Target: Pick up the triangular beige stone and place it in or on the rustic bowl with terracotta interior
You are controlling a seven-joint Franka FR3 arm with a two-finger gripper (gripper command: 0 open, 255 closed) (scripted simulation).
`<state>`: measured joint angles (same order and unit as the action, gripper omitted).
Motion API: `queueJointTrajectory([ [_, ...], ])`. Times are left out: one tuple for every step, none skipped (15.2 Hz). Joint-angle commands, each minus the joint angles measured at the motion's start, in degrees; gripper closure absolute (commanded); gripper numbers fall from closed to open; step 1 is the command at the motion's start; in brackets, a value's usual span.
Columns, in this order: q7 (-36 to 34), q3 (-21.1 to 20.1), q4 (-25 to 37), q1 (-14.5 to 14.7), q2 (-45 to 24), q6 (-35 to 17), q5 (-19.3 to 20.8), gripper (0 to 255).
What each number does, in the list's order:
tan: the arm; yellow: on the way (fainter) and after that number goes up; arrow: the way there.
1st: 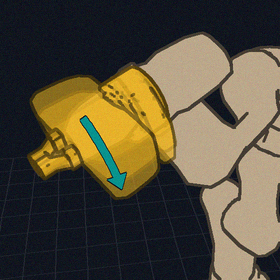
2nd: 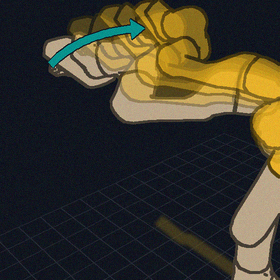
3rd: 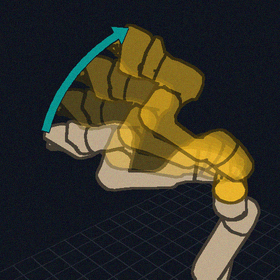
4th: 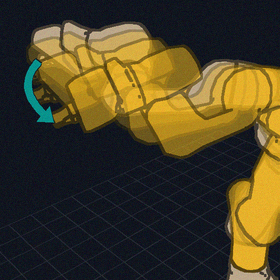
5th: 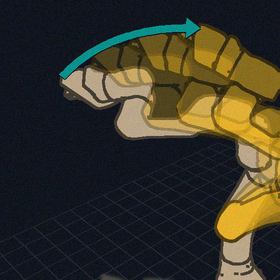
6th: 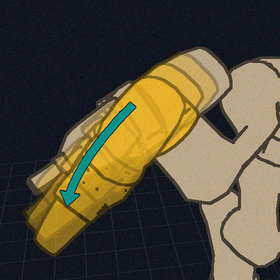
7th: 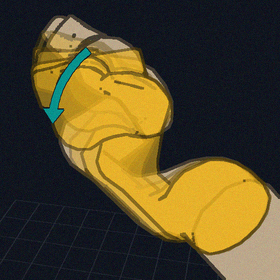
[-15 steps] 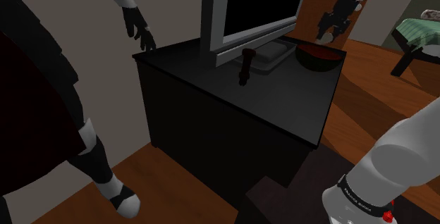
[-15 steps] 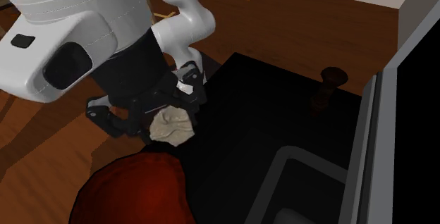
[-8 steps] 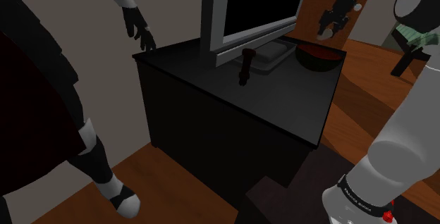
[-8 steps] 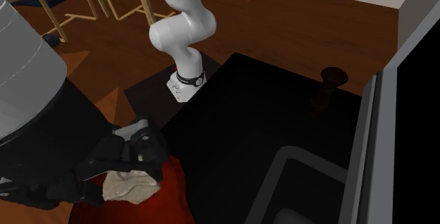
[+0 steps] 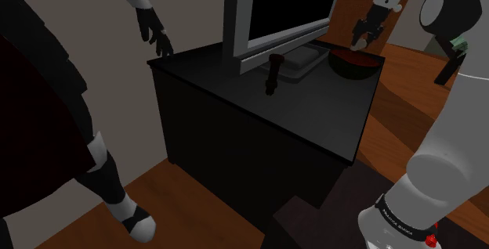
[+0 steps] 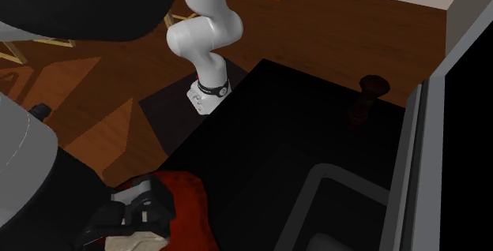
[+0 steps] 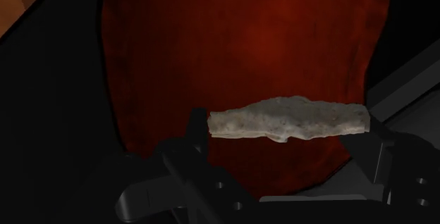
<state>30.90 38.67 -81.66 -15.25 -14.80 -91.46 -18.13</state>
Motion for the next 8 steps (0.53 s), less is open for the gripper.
queueJointTrajectory([
  [0.15, -0.03, -2.14, 0.41, 0.48, -1.77, 0.26, 255],
  [0.24, -0.06, -3.07, 0.56, 0.61, -2.59, 0.32, 255],
  [0.34, -0.08, -3.97, 0.70, 0.72, -3.39, 0.37, 255],
  [0.44, -0.11, -4.85, 0.83, 0.81, -4.19, 0.40, 255],
  [0.55, -0.14, -5.71, 0.94, 0.88, -4.98, 0.42, 255],
  [0.66, -0.16, -6.54, 1.05, 0.94, -5.76, 0.43, 255],
  [0.74, -0.18, -7.10, 1.12, 0.96, -6.28, 0.43, 255],
  [0.74, -0.18, -7.11, 1.12, 0.97, -6.28, 0.43, 255],
])
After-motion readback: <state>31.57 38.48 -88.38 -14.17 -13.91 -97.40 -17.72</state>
